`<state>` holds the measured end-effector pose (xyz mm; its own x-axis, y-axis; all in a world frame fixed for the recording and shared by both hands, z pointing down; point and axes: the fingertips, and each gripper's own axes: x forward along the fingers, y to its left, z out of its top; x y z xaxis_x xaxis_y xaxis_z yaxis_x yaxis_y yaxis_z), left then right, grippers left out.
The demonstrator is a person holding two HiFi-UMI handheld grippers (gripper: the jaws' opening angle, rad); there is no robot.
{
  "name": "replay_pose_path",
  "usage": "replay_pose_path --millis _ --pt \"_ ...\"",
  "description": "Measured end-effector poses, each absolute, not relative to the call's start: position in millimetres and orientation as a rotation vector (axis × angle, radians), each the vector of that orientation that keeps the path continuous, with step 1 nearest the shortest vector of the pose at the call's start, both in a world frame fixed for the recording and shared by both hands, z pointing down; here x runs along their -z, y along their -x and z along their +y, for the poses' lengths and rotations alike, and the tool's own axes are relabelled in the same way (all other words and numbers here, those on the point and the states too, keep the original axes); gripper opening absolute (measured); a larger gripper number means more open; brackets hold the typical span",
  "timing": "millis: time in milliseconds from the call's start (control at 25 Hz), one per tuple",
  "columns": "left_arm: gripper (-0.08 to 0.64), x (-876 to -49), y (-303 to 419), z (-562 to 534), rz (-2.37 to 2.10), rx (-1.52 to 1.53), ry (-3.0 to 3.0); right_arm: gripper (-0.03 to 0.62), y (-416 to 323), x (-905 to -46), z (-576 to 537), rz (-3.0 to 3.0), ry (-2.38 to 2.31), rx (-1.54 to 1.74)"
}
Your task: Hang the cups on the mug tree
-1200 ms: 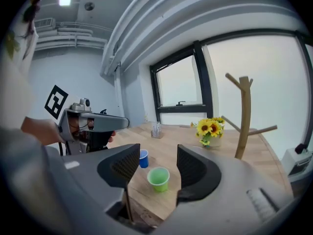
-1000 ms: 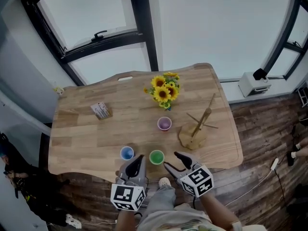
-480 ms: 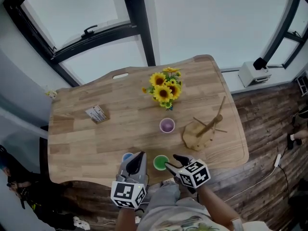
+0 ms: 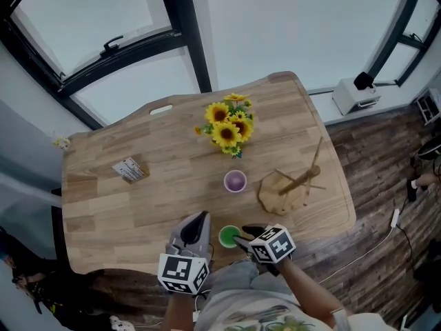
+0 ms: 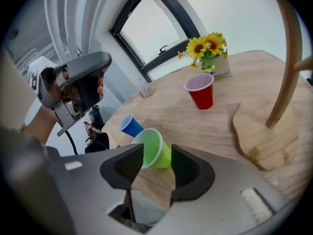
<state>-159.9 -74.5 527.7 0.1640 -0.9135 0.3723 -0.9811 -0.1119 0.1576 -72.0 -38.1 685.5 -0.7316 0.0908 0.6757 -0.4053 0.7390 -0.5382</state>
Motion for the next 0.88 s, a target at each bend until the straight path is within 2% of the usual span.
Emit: replay_pose_path --millis 240,320,360,880 --pt "0.003 -533.4 160.6 -81.2 -1.773 -0.268 -2.1 0.109 72.6 -692.2 -34.4 -2.194 -0.213 -0.944" --pt "0.003 -534.3 159.0 -83.3 -1.762 -0.271 -2.108 0.036 72.3 -693.2 -34.8 -2.188 -0.221 -0.931" --pt "0.003 -534.5 158.1 -84.1 -1.757 -0.272 -2.113 0.026 72.1 -693.8 -34.9 -2.186 -0.226 -0.921" --pt "0.003 -533.1 161.3 -78.9 -1.761 -0.261 -2.117 0.025 76.8 -666.2 -45.9 -2.278 -0.298 -0.849"
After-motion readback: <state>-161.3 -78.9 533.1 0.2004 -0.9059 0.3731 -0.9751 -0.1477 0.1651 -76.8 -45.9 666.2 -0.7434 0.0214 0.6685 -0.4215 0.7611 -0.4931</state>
